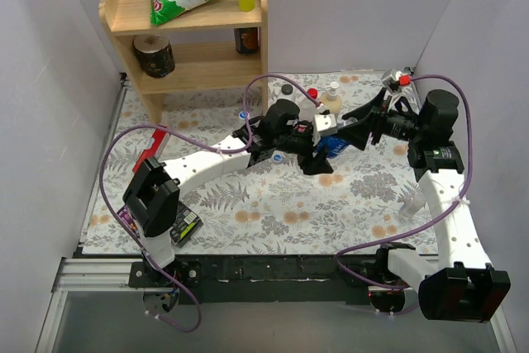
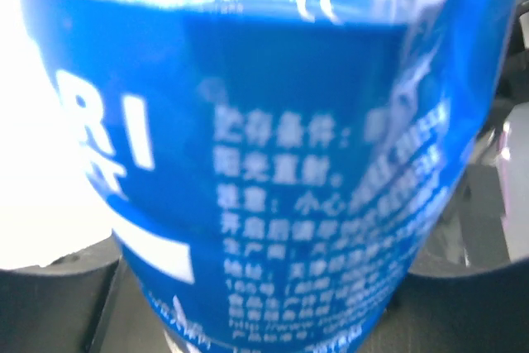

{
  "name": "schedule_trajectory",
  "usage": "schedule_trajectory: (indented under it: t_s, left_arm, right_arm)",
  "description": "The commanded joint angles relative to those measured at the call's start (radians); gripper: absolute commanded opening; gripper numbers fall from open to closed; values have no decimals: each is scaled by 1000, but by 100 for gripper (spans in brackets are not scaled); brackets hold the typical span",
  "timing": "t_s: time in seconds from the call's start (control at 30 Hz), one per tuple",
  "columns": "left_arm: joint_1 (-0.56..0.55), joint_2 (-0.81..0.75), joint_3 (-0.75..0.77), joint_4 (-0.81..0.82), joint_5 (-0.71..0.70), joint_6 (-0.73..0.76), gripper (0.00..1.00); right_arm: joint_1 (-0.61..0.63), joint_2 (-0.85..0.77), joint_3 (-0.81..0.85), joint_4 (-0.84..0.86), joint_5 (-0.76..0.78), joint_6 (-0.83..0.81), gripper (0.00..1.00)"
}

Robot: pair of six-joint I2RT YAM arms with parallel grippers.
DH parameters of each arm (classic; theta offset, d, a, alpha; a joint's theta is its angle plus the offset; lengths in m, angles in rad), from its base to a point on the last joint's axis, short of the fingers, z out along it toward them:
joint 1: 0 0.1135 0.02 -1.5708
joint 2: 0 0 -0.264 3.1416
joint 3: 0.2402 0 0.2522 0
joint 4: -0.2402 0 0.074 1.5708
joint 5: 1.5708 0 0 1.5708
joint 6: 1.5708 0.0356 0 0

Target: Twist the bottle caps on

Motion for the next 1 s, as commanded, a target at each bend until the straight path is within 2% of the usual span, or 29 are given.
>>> schedule_trajectory:
  t_s: [0.0,0.13,0.2,0.27,0.3,0.33,0.4,0.43,0.5,0.57,0.67,0.83,0.97]
  left_arm:
    - [68,-126,-87,-58,26,11,30]
    - [131,-250,-198,-83,60,39,26]
    - [162,-337,-242,-120,79,69,17]
    - [167,-432,-299,-190,78,167,5]
    - [168,-471,-318,-209,72,193,5]
    - [168,-503,-353,-221,60,229,3]
    - [173,-596,-379,-267,17,262,0]
    - [174,-621,-387,-294,9,291,0]
    - [179,-689,-399,-415,-2,402,0]
    - [188,-738,-423,-501,-15,427,0]
    - [215,-827,-450,-596,-48,399,0]
    - [332,-976,-539,-577,-196,228,0]
    - [459,-1052,-549,-614,-155,157,0]
  right_arm:
    - [-7,2,209,26,-30,-11,89]
    - [-6,49,328,26,-8,2,90]
    - [-6,77,355,24,-39,1,90]
    - [-4,127,366,-14,-108,-57,90]
    - [1,144,372,-56,-119,-108,87]
    - [31,190,411,-225,-99,-274,85]
    - [77,247,477,-432,0,-524,79]
    - [146,311,511,-650,47,-788,77]
    - [223,376,596,-841,163,-1026,72]
    - [322,460,611,-952,246,-1219,68]
    - [404,543,590,-971,346,-1364,59]
    - [485,661,513,-858,452,-1414,57]
    - [516,743,468,-717,490,-1398,57]
